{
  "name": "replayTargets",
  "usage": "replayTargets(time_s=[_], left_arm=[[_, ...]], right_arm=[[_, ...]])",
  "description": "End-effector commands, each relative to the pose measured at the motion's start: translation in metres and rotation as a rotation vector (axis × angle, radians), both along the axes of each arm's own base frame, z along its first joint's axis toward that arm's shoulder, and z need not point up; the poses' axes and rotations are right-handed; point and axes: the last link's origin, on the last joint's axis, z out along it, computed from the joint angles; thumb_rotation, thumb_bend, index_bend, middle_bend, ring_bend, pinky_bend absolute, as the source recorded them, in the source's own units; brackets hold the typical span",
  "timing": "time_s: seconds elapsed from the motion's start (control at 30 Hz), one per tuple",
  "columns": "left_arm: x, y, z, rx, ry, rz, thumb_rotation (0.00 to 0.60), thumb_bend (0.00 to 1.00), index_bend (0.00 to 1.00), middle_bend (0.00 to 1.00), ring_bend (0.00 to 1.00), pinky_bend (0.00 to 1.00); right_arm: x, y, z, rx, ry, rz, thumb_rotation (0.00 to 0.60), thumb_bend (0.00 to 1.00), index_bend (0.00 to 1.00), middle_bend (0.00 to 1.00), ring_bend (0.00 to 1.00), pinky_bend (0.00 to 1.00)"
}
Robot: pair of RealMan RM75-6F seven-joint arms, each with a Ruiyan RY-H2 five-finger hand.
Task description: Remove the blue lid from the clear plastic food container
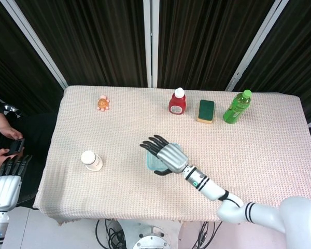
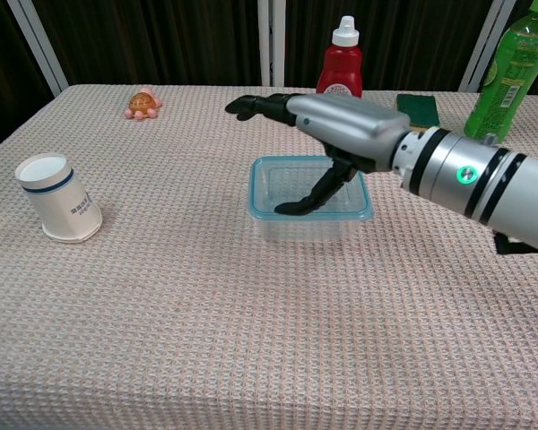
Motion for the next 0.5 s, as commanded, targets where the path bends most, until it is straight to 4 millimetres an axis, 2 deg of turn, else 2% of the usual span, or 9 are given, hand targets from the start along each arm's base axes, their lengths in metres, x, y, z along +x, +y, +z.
replayTargets(time_s=[0.03,0.1,0.27,0.37,0.5], left_arm=[[0.000,0.002,-0.002,-0.006,0.000,-0.002,0.600,0.00,0.07,0.07,0.00,0.00],[0.000,0.003,-0.002,-0.008,0.002,-0.004,0.600,0.00,0.07,0.07,0.00,0.00],[0.003,0.007,-0.002,-0.015,0.009,-0.013,0.600,0.00,0.07,0.07,0.00,0.00],[0.004,0.008,-0.002,-0.017,0.012,-0.012,0.600,0.00,0.07,0.07,0.00,0.00],[0.003,0.008,-0.002,-0.017,0.013,-0.008,0.600,0.00,0.07,0.07,0.00,0.00]], right_arm=[[-0.021,-0.016,0.038,0.032,-0.047,-0.156,0.600,0.36,0.00,0.19,0.00,0.00],[-0.025,-0.025,0.045,0.041,-0.046,-0.211,0.600,0.52,0.00,0.22,0.00,0.00],[-0.026,-0.051,0.047,0.077,0.028,-0.307,0.600,0.75,0.00,0.24,0.00,0.00],[-0.022,-0.063,0.040,0.097,0.062,-0.337,0.600,0.84,0.00,0.25,0.00,0.00],[-0.020,-0.073,0.030,0.122,0.088,-0.373,0.600,0.88,0.00,0.27,0.00,0.00]])
